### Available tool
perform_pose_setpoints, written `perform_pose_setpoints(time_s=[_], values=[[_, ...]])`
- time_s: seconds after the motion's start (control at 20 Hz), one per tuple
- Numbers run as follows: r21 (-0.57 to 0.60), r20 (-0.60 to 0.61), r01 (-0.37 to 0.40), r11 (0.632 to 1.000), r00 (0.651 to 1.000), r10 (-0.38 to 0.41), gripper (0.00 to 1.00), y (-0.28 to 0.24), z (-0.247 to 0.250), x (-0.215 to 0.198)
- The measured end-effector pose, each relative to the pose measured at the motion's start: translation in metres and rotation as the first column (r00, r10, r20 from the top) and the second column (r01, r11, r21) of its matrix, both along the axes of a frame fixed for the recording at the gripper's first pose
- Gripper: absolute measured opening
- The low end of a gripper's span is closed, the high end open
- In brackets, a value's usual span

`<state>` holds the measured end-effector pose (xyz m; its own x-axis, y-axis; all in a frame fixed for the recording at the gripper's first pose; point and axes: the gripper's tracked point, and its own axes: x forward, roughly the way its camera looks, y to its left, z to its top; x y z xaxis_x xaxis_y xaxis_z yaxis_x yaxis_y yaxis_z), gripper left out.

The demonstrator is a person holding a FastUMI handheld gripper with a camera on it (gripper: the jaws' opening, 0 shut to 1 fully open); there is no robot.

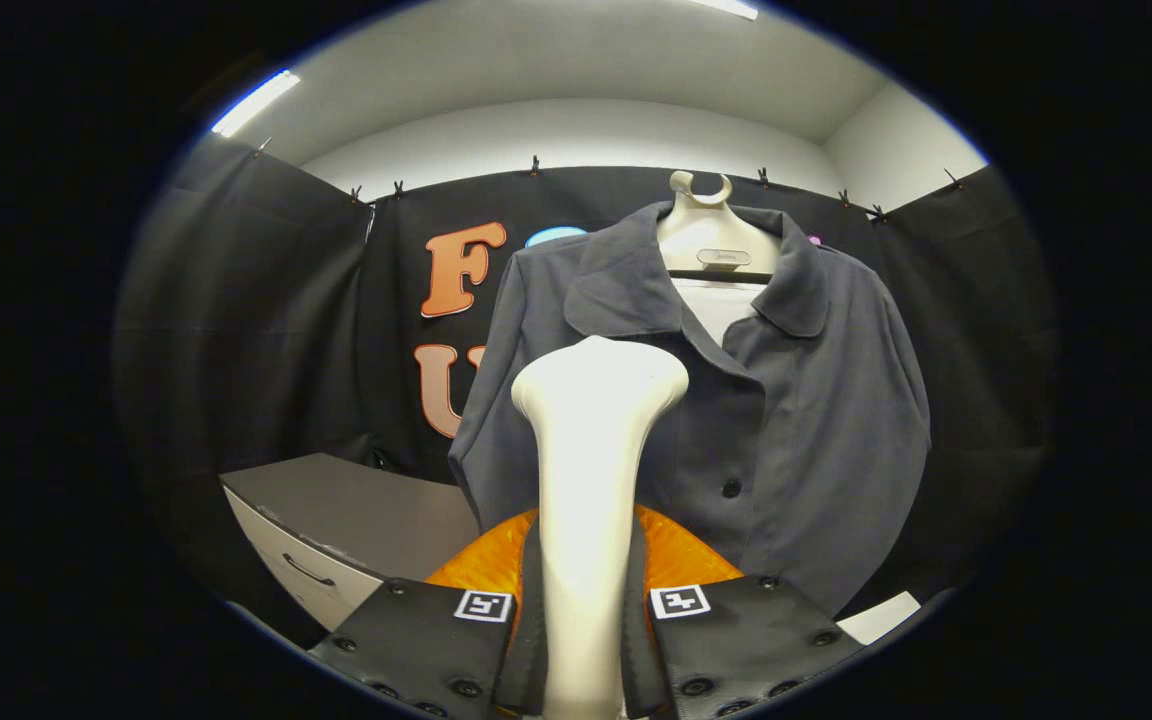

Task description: Iron the clothes twice with a garment steamer, once on the left side and once on the right side.

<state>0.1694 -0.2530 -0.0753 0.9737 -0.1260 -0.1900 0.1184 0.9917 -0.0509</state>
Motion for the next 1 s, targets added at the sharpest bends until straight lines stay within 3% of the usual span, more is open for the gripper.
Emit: perform_pose_setpoints(time_s=[0.65, 1.0], values=[[0.011, -0.068, 0.008, 1.000, 0.998, -0.008, 0.37, 0.002, -0.048, -0.022], [0.025, -0.137, 0.049, 0.998, 0.990, -0.046, 0.37, -0.010, -0.092, -0.050]])
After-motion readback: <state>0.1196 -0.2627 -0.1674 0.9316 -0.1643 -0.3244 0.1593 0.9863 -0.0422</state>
